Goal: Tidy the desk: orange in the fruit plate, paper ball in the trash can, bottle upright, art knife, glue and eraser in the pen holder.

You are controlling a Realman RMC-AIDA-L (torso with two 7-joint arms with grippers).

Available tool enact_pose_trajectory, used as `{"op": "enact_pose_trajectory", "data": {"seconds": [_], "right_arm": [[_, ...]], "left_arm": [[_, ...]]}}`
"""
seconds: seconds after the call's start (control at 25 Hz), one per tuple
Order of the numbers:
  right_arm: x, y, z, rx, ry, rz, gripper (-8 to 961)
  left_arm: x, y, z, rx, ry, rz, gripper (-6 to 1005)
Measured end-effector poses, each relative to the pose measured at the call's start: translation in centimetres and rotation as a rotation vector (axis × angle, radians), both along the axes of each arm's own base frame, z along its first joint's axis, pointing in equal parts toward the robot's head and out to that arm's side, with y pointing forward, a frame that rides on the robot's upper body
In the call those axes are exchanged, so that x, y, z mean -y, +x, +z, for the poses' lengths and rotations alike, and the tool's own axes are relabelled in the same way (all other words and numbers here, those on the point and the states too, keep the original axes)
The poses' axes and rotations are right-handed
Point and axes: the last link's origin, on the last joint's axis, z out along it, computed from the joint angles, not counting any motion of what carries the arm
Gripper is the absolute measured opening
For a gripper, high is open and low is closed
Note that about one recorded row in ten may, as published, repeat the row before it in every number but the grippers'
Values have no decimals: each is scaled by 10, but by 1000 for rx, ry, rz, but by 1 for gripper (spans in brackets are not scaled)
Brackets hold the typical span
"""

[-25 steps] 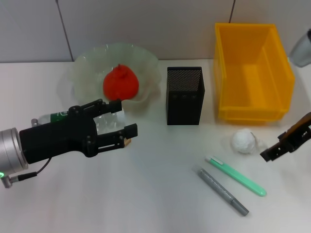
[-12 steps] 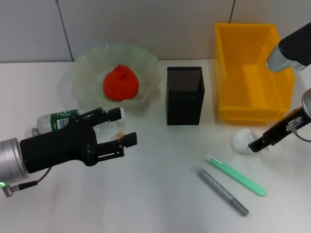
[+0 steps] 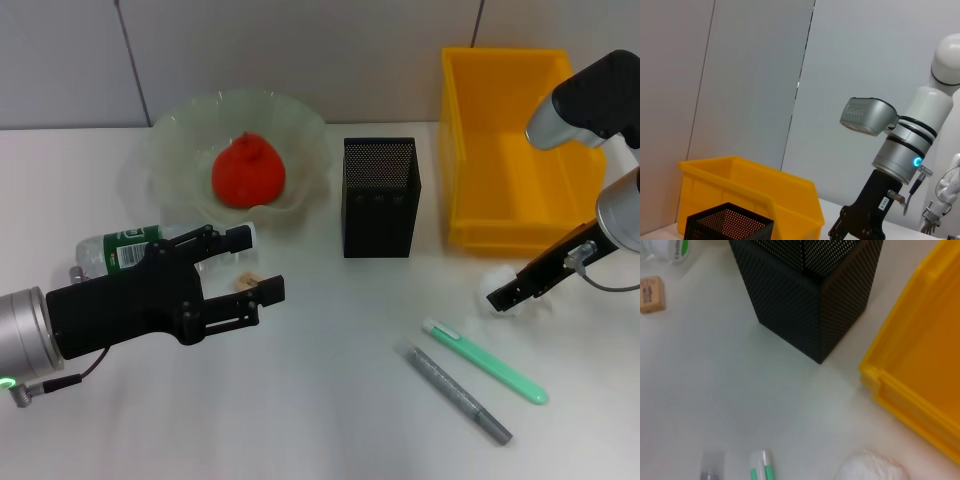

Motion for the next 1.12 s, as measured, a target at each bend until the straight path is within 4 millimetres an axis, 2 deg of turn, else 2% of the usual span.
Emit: {"op": "enact_pose_trajectory", "data": {"seconds": [0.64, 0.96, 1.12], "right_arm": [[-6, 2, -19, 18, -29, -3, 786], [-5, 4, -21, 48, -43, -3, 656], [-6, -2, -12, 45, -23, 20, 593]], "left_arm": [[0, -1, -2, -2, 1, 3, 804], [0, -1, -2, -5, 6, -1, 803], [0, -1, -2, -7, 9, -5, 803]]}}
